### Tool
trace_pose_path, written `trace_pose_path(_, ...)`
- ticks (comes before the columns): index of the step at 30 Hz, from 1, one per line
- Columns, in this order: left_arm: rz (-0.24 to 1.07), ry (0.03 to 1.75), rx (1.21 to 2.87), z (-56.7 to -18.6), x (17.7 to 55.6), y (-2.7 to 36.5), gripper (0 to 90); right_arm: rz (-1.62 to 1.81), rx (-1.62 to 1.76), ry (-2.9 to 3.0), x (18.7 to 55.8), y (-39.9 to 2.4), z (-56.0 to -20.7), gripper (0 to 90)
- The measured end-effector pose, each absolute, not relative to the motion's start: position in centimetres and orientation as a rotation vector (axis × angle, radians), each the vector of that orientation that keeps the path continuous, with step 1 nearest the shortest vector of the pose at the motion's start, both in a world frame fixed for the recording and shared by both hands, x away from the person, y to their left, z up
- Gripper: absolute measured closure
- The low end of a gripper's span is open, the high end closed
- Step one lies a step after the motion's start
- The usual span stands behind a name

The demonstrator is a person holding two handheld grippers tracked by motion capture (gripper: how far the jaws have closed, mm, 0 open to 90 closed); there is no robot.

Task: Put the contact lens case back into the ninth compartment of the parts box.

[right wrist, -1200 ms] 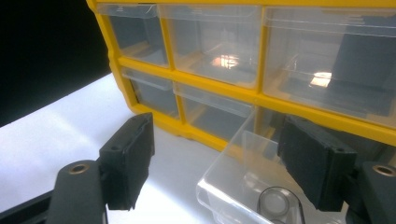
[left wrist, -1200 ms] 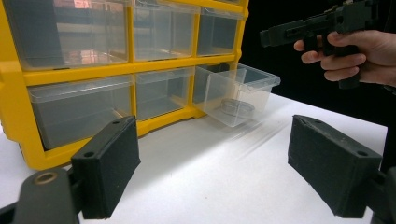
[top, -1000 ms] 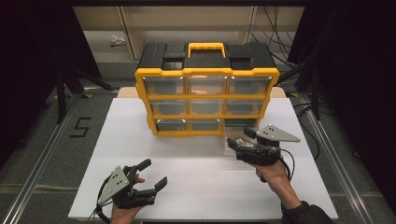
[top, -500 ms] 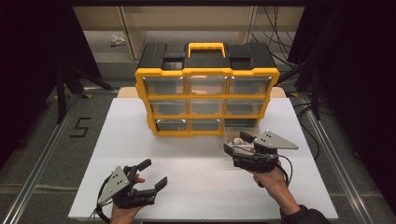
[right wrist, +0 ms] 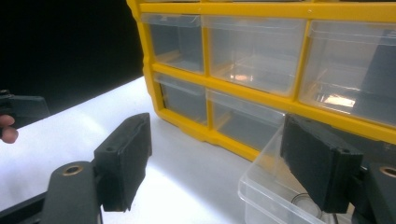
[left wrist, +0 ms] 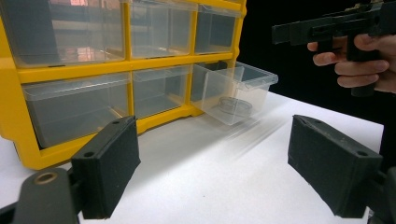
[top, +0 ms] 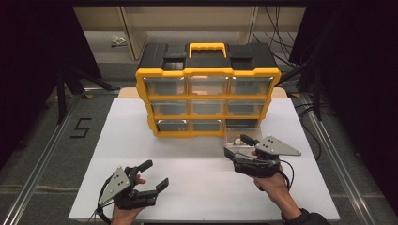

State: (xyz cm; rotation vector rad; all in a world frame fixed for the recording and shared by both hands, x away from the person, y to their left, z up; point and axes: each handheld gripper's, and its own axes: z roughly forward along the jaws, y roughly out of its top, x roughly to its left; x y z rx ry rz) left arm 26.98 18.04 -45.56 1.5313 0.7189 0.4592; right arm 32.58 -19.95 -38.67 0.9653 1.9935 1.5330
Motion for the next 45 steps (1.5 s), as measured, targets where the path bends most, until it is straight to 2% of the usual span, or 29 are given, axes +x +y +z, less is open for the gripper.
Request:
trace_pose_path(23, 0.456, 0.713, 1.541, -45.6, 27.0, 17.9, 16.2, 1.548, 0.959, 1.99, 31.3, -20.3, -39.5, 11.4)
trace_pose_path(45, 0.429, 0.701, 1.56, -45.7, 27.1, 17.8, 16.2, 1.601, 0.966, 1.941, 29.5, -21.3, -41.2, 9.6)
